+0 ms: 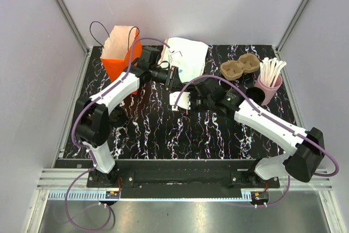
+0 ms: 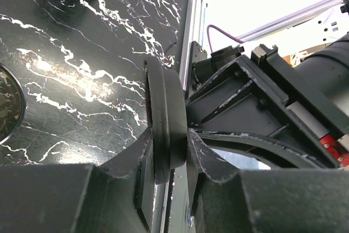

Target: Pack the takeout coffee

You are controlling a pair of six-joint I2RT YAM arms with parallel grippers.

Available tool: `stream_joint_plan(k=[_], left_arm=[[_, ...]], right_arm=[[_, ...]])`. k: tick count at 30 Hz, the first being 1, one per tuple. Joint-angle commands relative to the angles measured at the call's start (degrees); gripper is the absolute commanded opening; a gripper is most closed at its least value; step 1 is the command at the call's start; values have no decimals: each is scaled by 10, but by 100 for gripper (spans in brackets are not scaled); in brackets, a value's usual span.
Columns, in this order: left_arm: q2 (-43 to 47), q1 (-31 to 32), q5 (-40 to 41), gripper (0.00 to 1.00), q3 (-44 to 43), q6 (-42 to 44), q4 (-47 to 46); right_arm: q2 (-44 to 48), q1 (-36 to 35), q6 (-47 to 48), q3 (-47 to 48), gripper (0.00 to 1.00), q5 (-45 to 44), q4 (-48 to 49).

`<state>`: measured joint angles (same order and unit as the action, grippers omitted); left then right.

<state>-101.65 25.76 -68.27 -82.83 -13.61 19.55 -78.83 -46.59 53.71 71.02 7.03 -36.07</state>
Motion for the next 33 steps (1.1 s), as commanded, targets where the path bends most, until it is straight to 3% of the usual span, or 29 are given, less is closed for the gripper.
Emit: stream_joint_plan(k=[1, 6, 9, 10, 14, 16, 17, 20, 26, 33], left_arm=[[1, 2, -47, 3, -2, -12, -28], [1, 1, -46, 6, -2, -10, -27], [0, -3, -45, 25, -1, -9, -28], [0, -4, -44, 37, -1, -8, -28], [-1, -17, -41, 66, -8, 1, -17], [-3, -26, -35, 76, -18, 15, 0], [-4, -33, -31, 86, -22, 22, 9], [-5, -46, -15, 99, -45, 55, 49], [21, -60, 60, 99, -66, 125, 104], [92, -60, 145, 99, 20, 172, 79]], right_arm=[[2, -11, 11, -20, 25, -39, 46], [2, -17, 13, -22, 10, -54, 52], [5, -18, 13, -20, 2, -55, 43], [6, -18, 13, -17, 1, -52, 37], [13, -18, 6, -5, 0, -39, 15], [15, -18, 1, 5, 0, -28, -3], [17, -18, -1, 10, 0, -25, -10], [19, -18, -7, 30, 0, -19, -36], [4, 10, -18, 78, 0, -21, -70], [-64, 109, -36, 197, 0, 75, -130]])
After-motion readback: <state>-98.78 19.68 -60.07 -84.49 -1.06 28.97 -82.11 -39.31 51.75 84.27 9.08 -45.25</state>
